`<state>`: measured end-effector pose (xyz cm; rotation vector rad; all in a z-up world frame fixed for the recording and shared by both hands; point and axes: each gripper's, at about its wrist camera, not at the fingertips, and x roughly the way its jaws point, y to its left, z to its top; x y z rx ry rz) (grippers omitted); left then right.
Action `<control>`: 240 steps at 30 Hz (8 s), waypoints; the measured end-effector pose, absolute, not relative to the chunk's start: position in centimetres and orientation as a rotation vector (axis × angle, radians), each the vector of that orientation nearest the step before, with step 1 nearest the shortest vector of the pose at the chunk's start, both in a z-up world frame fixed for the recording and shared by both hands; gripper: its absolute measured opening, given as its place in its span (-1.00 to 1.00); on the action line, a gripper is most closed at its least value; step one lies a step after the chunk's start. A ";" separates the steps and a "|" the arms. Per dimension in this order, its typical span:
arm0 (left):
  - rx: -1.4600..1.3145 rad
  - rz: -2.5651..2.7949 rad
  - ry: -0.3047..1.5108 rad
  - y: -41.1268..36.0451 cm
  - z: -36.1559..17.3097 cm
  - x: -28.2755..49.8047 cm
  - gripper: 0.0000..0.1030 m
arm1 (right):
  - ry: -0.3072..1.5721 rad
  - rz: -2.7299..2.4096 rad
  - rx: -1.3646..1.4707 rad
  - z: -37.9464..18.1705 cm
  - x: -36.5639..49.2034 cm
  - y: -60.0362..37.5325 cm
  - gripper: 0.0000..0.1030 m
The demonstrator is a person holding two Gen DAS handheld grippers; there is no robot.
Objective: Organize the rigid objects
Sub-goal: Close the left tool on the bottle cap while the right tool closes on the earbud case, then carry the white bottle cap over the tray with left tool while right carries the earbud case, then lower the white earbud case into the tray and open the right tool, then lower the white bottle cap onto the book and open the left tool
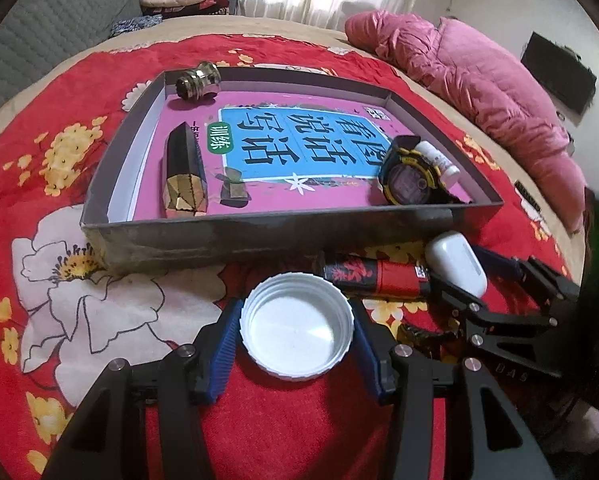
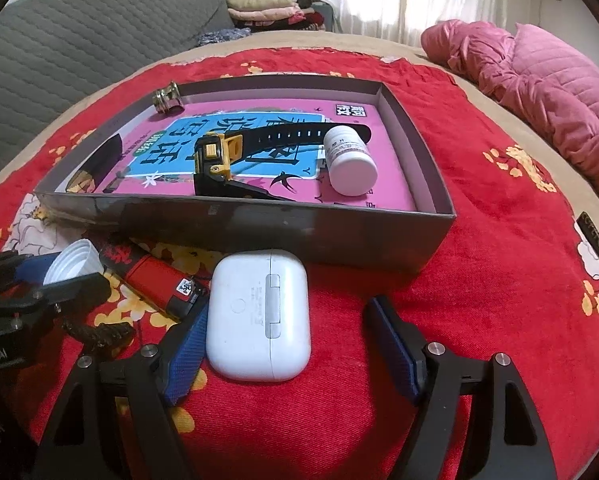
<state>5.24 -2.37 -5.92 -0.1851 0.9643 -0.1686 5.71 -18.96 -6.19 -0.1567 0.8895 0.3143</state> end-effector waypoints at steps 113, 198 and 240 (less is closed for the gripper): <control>-0.127 -0.122 0.785 -1.7 -2.6 11.5 -0.04 | 0.815 0.230 -0.077 -0.5 10.3 -21.0 -0.11; -0.103 -0.178 0.865 -2.8 -4.2 12.3 -0.04 | 0.891 0.204 -0.093 -0.4 11.2 -20.7 0.06; -0.159 -0.201 0.890 -1.8 -3.4 10.9 0.03 | 0.860 0.219 -0.037 1.1 9.3 -21.6 0.26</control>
